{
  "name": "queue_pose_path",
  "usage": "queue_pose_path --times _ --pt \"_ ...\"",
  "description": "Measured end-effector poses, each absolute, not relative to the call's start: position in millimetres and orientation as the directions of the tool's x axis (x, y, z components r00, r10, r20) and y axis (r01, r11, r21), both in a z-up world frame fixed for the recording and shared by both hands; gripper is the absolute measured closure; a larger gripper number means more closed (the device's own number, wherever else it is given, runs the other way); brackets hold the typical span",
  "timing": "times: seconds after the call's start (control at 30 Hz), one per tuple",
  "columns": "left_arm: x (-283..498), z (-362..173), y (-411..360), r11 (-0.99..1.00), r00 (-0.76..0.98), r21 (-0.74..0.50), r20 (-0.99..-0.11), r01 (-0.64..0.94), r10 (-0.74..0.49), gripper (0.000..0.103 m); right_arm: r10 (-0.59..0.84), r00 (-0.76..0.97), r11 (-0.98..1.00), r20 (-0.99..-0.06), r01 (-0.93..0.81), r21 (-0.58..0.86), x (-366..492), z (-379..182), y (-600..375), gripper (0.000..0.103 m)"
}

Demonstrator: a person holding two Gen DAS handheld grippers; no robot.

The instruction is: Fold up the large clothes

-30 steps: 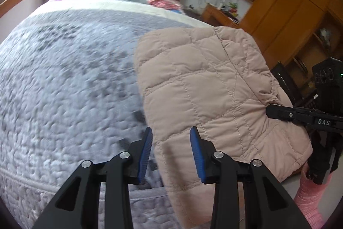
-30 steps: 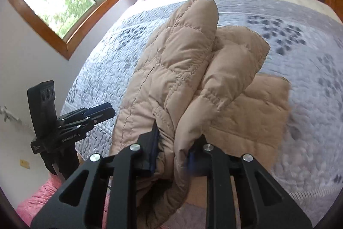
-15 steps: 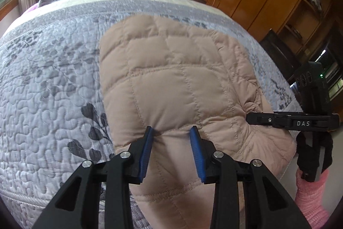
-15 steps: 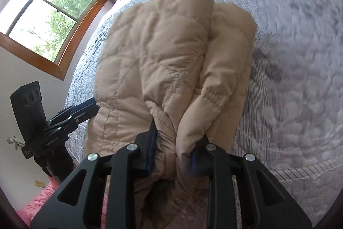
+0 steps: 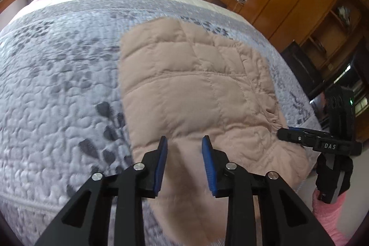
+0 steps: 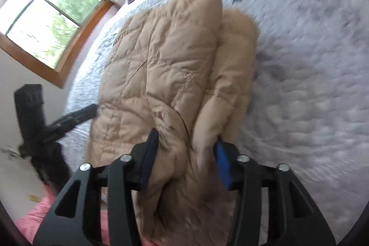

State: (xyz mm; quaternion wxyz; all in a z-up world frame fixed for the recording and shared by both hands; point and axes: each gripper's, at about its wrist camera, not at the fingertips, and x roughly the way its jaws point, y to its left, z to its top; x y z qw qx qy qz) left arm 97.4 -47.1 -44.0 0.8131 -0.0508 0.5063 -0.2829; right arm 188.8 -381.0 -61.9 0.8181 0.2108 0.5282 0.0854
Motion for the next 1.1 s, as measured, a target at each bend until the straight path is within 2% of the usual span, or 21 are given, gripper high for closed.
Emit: queue_pose_path --times 0.07,0.13,0.3,0.37,0.5,0.8,0.97,1.1 --pt "89.9 -38.2 -41.5 0.837 0.333 -0.376 -0.791 0.398 -0.514 0.073 0.244 0.463 0.945 -0.852 0.082 0.315 176.0 -38.1 -374.6 0.055" --pt "80.0 -32.2 -40.8 0.834 0.334 -0.379 -0.788 0.401 -0.518 0.074 0.183 0.504 0.967 -0.844 0.059 0.246 165.3 -16.6 -366.6 0.061" --pt "53.0 -24.2 -50.4 0.802 0.318 -0.406 -0.764 0.438 -0.561 0.082 0.234 0.487 0.968 -0.841 -0.042 0.246 154.3 -2.4 -333.6 0.078" --pt "45.2 -25.7 -57.2 0.797 0.316 -0.394 -0.765 0.458 -0.561 0.083 0.251 0.461 0.966 -0.851 -0.068 0.248 157.0 -10.7 -319.9 0.08" --pt "39.8 -35.7 -66.4 0.801 0.304 -0.366 -0.785 0.474 -0.539 0.083 0.234 0.447 0.97 -0.864 -0.049 0.237 155.1 -26.8 -320.4 0.08" --pt "40.8 -59.2 -69.7 0.816 0.281 -0.341 -0.818 0.467 -0.502 0.092 0.27 0.402 0.955 -0.875 0.001 0.295 149.4 -65.8 -332.2 0.082" --pt "44.9 -71.7 -69.2 0.825 0.271 -0.335 -0.83 0.455 -0.487 0.101 0.259 0.392 0.958 -0.883 0.011 0.286 149.2 -81.7 -327.4 0.082" --pt "47.8 -80.3 -68.5 0.82 0.254 -0.351 -0.83 0.452 -0.496 0.101 0.246 0.394 0.963 -0.886 0.007 0.27 148.7 -87.4 -323.1 0.082"
